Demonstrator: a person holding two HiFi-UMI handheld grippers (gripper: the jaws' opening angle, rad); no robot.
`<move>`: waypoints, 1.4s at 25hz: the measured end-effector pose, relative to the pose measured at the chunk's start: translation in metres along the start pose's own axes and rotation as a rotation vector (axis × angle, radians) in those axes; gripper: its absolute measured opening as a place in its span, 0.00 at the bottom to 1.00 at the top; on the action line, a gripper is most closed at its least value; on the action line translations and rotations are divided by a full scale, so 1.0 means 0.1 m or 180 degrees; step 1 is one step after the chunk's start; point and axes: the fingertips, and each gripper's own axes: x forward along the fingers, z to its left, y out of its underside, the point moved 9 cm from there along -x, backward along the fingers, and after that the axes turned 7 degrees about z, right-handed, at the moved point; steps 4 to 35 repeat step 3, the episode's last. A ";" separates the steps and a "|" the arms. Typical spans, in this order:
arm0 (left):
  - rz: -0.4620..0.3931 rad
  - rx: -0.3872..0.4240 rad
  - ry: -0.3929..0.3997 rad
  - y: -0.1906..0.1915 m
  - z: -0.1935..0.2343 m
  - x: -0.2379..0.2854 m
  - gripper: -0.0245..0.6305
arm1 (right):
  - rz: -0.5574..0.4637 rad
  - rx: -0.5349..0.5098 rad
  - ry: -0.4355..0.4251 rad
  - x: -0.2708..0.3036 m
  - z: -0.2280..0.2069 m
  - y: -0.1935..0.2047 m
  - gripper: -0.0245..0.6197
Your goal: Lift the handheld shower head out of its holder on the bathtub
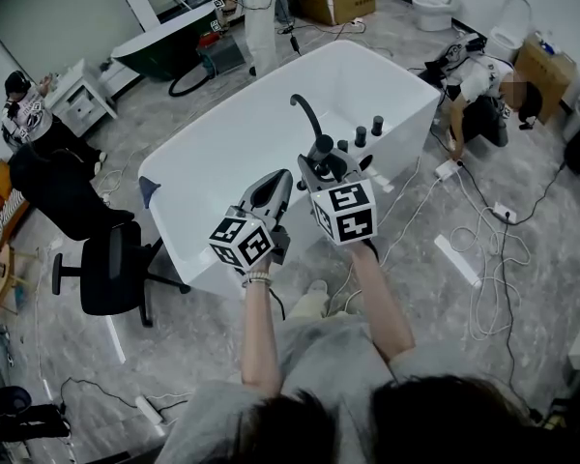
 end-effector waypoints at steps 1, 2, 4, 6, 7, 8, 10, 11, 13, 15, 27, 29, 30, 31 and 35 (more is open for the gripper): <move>0.0002 -0.0002 0.0002 0.00 0.00 -0.01 0.04 | 0.0001 -0.0003 0.0001 0.00 0.02 0.00 0.25; 0.0004 -0.0005 0.0003 0.00 0.01 -0.03 0.04 | 0.0002 -0.0007 0.0000 0.00 0.03 0.00 0.25; 0.0005 -0.0007 0.0004 0.00 0.01 -0.04 0.04 | 0.0003 -0.0010 0.0000 0.01 0.05 -0.01 0.25; 0.0005 -0.0007 0.0004 0.00 0.01 -0.04 0.04 | 0.0003 -0.0010 0.0000 0.01 0.05 -0.01 0.25; 0.0005 -0.0007 0.0004 0.00 0.01 -0.04 0.04 | 0.0003 -0.0010 0.0000 0.01 0.05 -0.01 0.25; 0.0005 -0.0007 0.0004 0.00 0.01 -0.04 0.04 | 0.0003 -0.0010 0.0000 0.01 0.05 -0.01 0.25; 0.0005 -0.0007 0.0004 0.00 0.01 -0.04 0.04 | 0.0003 -0.0010 0.0000 0.01 0.05 -0.01 0.25; 0.0005 -0.0007 0.0004 0.00 0.01 -0.04 0.04 | 0.0003 -0.0010 0.0000 0.01 0.05 -0.01 0.25; 0.0005 -0.0007 0.0004 0.00 0.01 -0.04 0.04 | 0.0003 -0.0010 0.0000 0.01 0.05 -0.01 0.25; 0.0005 -0.0007 0.0004 0.00 0.01 -0.04 0.04 | 0.0003 -0.0010 0.0000 0.01 0.05 -0.01 0.25; 0.0005 -0.0007 0.0004 0.00 0.01 -0.04 0.04 | 0.0003 -0.0010 0.0000 0.01 0.05 -0.01 0.25; 0.0005 -0.0007 0.0004 0.00 0.01 -0.04 0.04 | 0.0003 -0.0010 0.0000 0.01 0.05 -0.01 0.25; 0.0005 -0.0007 0.0004 0.00 0.01 -0.04 0.04 | 0.0003 -0.0010 0.0000 0.01 0.05 -0.01 0.25; 0.0005 -0.0007 0.0004 0.00 0.01 -0.04 0.04 | 0.0003 -0.0010 0.0000 0.01 0.05 -0.01 0.25; 0.0005 -0.0007 0.0004 0.00 0.01 -0.04 0.04 | 0.0003 -0.0010 0.0000 0.01 0.05 -0.01 0.25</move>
